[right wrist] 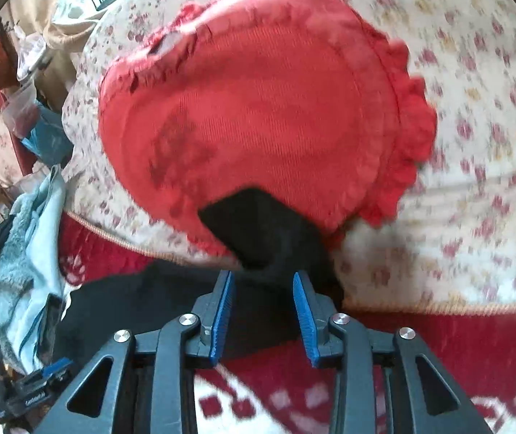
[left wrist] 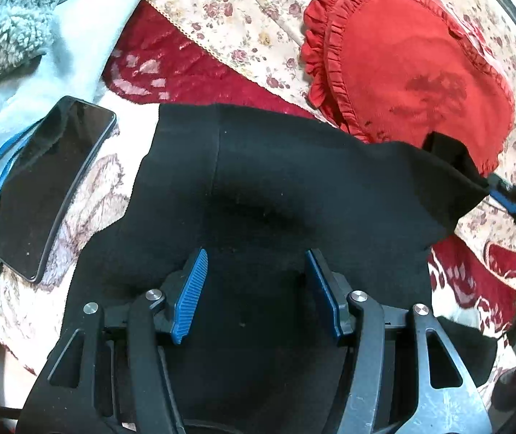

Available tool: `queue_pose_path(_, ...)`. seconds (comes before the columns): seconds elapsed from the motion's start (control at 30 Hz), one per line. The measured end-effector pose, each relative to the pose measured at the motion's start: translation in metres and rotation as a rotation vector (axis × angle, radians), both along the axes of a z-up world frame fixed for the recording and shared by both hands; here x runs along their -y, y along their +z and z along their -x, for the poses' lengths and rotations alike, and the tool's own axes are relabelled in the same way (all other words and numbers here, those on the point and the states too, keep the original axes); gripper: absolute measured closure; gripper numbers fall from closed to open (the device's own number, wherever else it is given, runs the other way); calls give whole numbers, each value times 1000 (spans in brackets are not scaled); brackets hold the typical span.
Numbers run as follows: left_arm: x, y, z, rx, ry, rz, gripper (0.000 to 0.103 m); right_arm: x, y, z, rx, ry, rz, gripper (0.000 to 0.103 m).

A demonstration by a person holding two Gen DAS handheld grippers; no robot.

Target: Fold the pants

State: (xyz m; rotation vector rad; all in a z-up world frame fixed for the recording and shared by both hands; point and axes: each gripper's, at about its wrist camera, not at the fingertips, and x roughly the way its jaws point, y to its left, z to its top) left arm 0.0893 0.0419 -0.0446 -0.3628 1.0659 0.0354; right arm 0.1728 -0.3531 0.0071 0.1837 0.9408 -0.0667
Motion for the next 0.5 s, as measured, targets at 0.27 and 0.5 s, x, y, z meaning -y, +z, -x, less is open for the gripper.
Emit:
queue_pose_path(0.27, 3, -6, -9, -6, -9, -2, 44, -8, -20, -58, -100, 33, 181, 62)
queue_pose_path(0.5, -2, -2, -20, 4, 9, 52, 43, -12, -40, -69, -130, 105, 167, 85)
